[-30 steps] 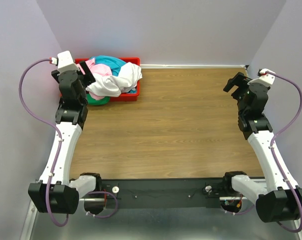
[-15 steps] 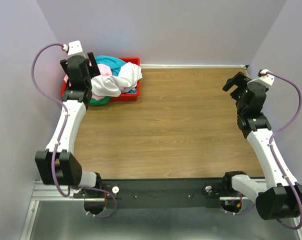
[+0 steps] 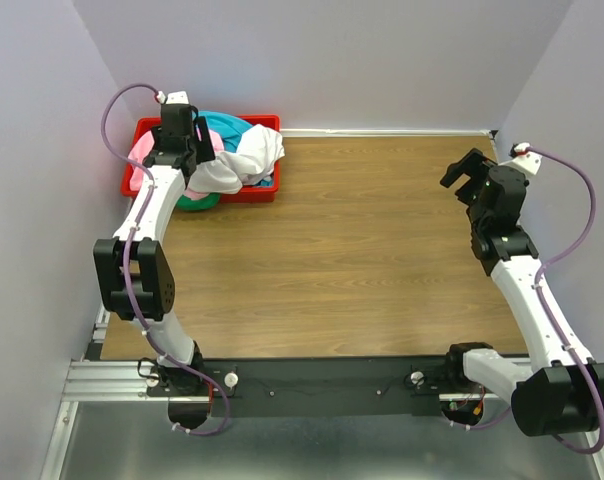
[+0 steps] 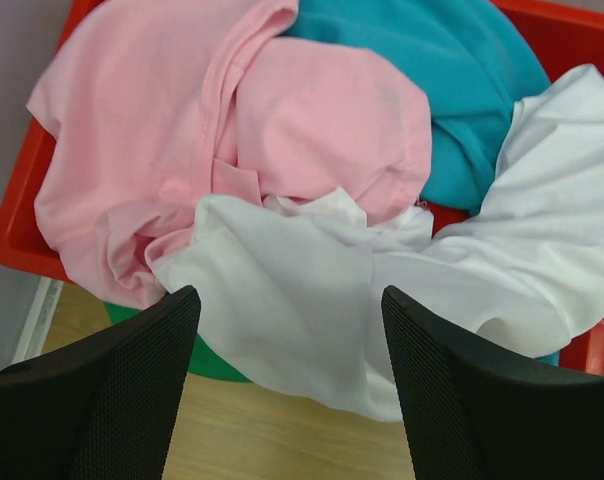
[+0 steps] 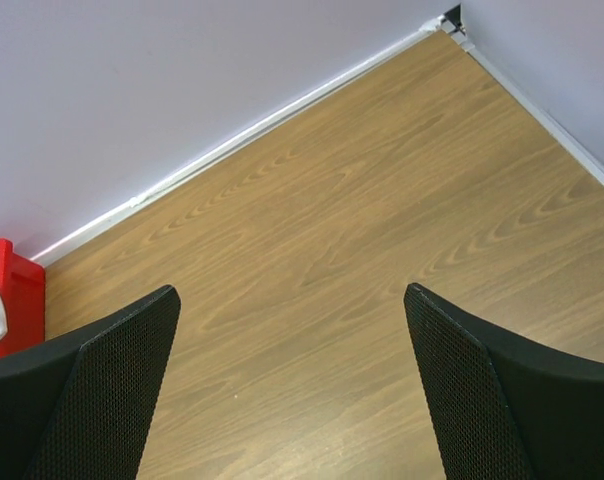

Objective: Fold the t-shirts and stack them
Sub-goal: Grab the tshirt from the pile

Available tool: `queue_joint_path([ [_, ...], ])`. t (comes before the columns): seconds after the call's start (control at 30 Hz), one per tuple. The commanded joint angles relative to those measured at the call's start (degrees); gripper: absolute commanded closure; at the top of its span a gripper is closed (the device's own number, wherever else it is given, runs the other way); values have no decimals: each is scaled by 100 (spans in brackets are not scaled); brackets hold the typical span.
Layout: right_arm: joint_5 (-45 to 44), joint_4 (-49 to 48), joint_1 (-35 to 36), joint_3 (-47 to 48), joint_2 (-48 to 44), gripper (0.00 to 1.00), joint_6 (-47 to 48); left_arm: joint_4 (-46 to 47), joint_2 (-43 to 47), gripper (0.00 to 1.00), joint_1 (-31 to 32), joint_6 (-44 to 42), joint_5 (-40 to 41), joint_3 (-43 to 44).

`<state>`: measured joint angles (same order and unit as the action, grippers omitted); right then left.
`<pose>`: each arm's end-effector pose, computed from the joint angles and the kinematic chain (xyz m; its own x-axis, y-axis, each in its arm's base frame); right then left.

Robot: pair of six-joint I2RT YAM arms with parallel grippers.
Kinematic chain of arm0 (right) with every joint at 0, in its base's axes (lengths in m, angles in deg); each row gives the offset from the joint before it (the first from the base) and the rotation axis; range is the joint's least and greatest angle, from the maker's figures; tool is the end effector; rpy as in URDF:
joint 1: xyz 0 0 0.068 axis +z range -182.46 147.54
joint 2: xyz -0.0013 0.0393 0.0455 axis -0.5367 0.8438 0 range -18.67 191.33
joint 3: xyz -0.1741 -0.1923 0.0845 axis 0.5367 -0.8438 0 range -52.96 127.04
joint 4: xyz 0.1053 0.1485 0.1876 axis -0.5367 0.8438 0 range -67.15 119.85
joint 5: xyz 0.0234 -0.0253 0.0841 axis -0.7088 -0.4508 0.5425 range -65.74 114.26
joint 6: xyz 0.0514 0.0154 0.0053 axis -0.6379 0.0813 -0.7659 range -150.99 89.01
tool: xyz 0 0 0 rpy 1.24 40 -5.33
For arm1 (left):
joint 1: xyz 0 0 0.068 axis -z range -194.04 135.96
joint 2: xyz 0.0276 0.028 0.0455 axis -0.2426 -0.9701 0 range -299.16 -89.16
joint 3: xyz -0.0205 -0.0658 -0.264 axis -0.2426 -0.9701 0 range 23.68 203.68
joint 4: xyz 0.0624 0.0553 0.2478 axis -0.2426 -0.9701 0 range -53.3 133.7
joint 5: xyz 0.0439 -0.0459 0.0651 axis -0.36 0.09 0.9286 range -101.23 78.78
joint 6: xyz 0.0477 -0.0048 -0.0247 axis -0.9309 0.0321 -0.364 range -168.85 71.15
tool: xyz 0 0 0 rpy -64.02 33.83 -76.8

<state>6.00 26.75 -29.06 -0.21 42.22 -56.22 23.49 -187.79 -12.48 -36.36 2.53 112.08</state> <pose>0.2482 0.0035 0.3464 -0.0818 0.4007 -0.9126 0.3145 0.8792 0.3578 0.4051 -0.0026 0.3350 -0.4559 -0.1977 -0.8678 -0.2838 0.9564 -0.0688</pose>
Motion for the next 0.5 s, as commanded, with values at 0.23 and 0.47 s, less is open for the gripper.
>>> queue_joint_path([
  [0.23,156,208,20,-63,178,0,-96,-502,-385,33,-24,175,-260,-51],
  [0.47,332,216,20,147,407,1,44,-475,-535,100,-16,87,-952,203],
])
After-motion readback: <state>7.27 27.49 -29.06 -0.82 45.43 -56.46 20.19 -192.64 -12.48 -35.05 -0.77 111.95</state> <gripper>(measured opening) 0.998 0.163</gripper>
